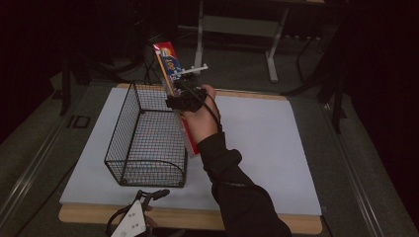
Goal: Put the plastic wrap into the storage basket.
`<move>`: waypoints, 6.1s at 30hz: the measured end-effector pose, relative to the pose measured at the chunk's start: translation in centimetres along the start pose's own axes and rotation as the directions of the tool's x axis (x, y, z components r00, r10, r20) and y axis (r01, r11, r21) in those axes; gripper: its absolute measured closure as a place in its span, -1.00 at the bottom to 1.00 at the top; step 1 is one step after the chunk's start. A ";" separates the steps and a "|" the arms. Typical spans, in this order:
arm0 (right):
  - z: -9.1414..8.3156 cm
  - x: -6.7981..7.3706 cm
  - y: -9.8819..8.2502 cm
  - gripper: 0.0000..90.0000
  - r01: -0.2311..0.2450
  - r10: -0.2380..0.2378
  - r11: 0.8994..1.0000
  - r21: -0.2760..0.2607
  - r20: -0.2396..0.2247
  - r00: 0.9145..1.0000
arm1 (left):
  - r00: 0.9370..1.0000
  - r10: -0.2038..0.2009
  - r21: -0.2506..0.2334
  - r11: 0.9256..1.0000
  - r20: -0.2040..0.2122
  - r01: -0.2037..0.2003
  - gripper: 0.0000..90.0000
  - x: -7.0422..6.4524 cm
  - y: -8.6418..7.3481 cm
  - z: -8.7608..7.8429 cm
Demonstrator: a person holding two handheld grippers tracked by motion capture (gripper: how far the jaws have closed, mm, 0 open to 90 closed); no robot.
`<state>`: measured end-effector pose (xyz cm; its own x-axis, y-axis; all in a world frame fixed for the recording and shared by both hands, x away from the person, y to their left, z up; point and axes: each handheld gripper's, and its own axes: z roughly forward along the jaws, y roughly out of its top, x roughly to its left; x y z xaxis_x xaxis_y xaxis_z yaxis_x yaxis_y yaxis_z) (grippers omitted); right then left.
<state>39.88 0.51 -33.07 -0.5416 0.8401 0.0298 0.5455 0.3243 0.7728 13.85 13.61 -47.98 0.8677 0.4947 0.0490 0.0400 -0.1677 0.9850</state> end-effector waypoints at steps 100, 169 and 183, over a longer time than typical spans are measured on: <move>10.0 3.5 -6.6 -0.59 0.064 -0.031 0.986 0.152 -0.207 0.978 | 1.000 0.002 0.017 1.000 -0.007 -0.002 -1.00 -0.2 -0.2 -0.2; -5.0 -10.6 -19.2 -0.70 0.117 -0.118 0.993 -0.015 -0.219 0.969 | 1.000 0.009 0.048 0.999 -0.018 -0.008 -1.00 -0.2 -0.4 0.5; -6.4 -12.5 -22.8 -0.69 0.092 -0.096 0.995 -0.031 -0.199 0.975 | 1.000 0.010 0.048 0.999 -0.019 -0.009 -1.00 -0.3 -0.4 0.6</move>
<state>30.12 -20.14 -47.06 -0.7079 0.7017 0.0807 0.4735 0.3866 0.7914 13.88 13.04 -48.51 0.8584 0.5092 0.0622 0.0557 -0.2130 0.9755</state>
